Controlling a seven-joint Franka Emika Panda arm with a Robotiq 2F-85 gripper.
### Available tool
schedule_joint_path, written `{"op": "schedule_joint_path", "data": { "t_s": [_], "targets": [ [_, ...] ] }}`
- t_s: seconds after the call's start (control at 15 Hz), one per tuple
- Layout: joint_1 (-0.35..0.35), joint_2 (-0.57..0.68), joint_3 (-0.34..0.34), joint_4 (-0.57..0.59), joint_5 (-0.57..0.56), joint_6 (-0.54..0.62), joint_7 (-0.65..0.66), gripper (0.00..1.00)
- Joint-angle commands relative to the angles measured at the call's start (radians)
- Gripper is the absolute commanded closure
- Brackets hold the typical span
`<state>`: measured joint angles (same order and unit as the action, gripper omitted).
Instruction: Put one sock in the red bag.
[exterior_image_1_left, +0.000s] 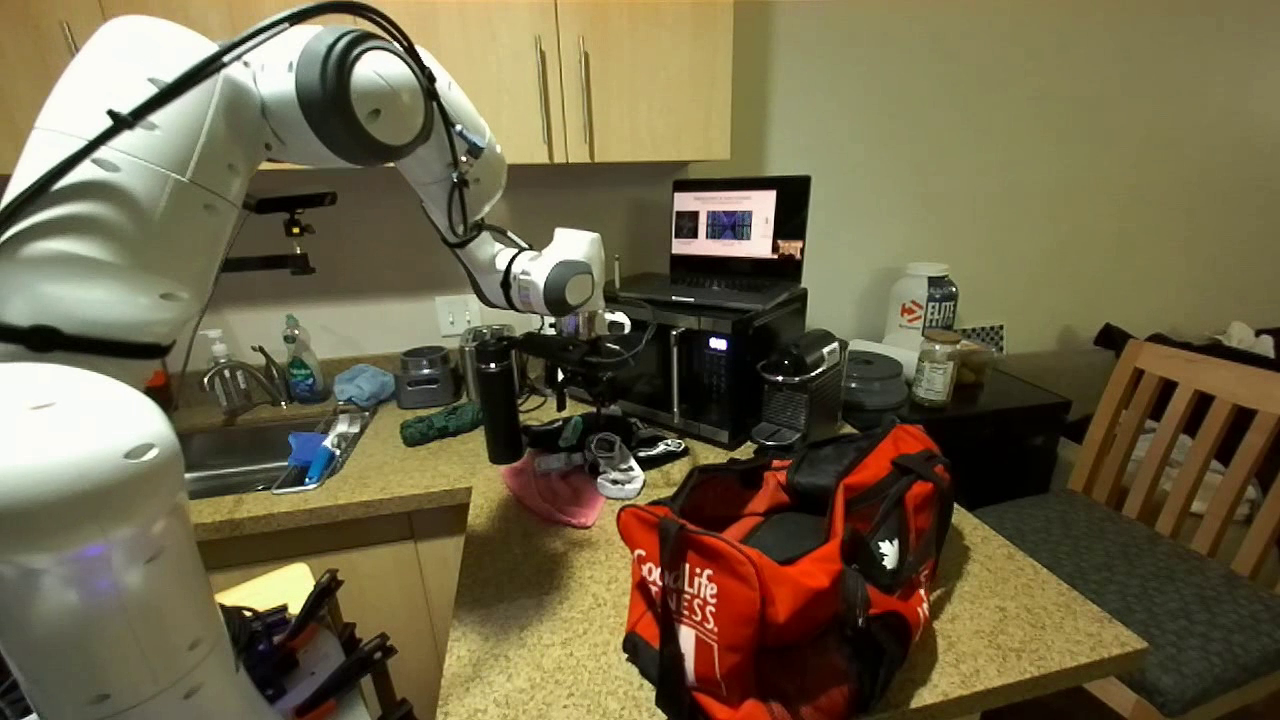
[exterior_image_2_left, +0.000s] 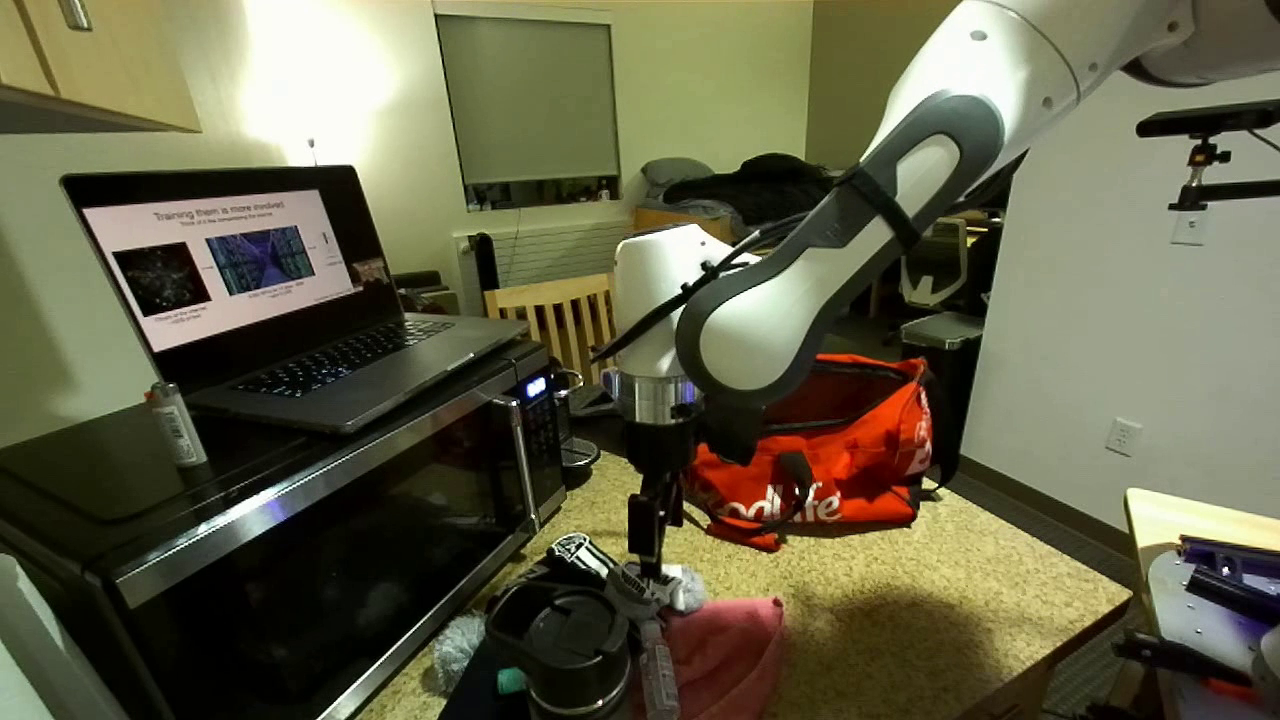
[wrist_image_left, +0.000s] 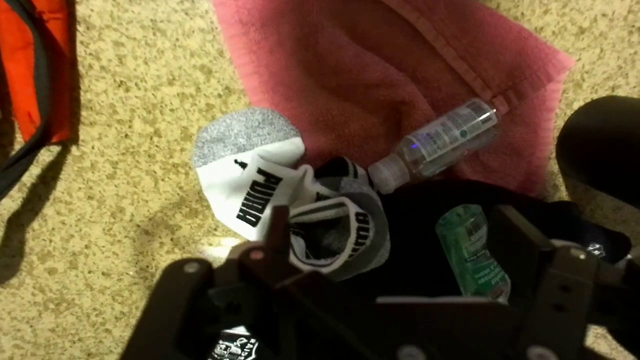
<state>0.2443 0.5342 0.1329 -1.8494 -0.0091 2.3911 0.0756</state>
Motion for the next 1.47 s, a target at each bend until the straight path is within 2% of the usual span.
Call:
{"op": "schedule_joint_path", "data": {
  "t_s": [0.0,0.27,0.93,1.27,1.33,1.4],
  "targets": [
    [0.026,0.050,-0.014,0.043,-0.043,0.049,0.016,0.00],
    [0.033,0.105,-0.031,0.076,-0.077,0.084,0.001,0.00],
    [0.017,0.202,-0.058,0.141,-0.064,0.130,0.008,0.00],
    [0.013,0.221,-0.050,0.183,-0.048,0.130,0.008,0.01],
    [0.011,0.223,-0.047,0.190,-0.043,0.124,0.010,0.26],
    [0.007,0.225,-0.042,0.193,-0.036,0.119,0.007,0.26]
  ]
}}
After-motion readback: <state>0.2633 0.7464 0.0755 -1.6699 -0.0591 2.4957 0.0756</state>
